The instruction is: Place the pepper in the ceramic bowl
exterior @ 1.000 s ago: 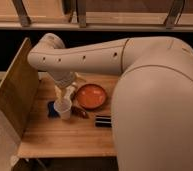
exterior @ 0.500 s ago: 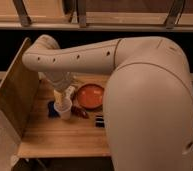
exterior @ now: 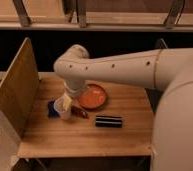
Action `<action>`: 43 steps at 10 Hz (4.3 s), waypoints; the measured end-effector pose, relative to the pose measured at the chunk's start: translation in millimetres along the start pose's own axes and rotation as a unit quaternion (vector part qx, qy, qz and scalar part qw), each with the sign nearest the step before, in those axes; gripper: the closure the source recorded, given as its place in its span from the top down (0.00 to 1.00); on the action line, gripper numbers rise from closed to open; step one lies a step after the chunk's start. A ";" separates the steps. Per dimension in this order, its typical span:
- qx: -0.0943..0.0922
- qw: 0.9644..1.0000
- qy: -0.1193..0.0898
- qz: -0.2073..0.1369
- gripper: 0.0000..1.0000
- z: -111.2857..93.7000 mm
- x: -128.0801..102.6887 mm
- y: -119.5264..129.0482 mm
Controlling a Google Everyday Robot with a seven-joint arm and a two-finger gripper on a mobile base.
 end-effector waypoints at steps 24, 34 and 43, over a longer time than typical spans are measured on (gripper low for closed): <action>-0.089 0.937 0.188 -0.280 0.80 128.1 -2.5 34.1; -0.074 0.933 0.182 -0.303 0.80 141.2 4.1 23.1; -0.078 0.941 0.094 -0.316 0.80 156.1 3.1 21.1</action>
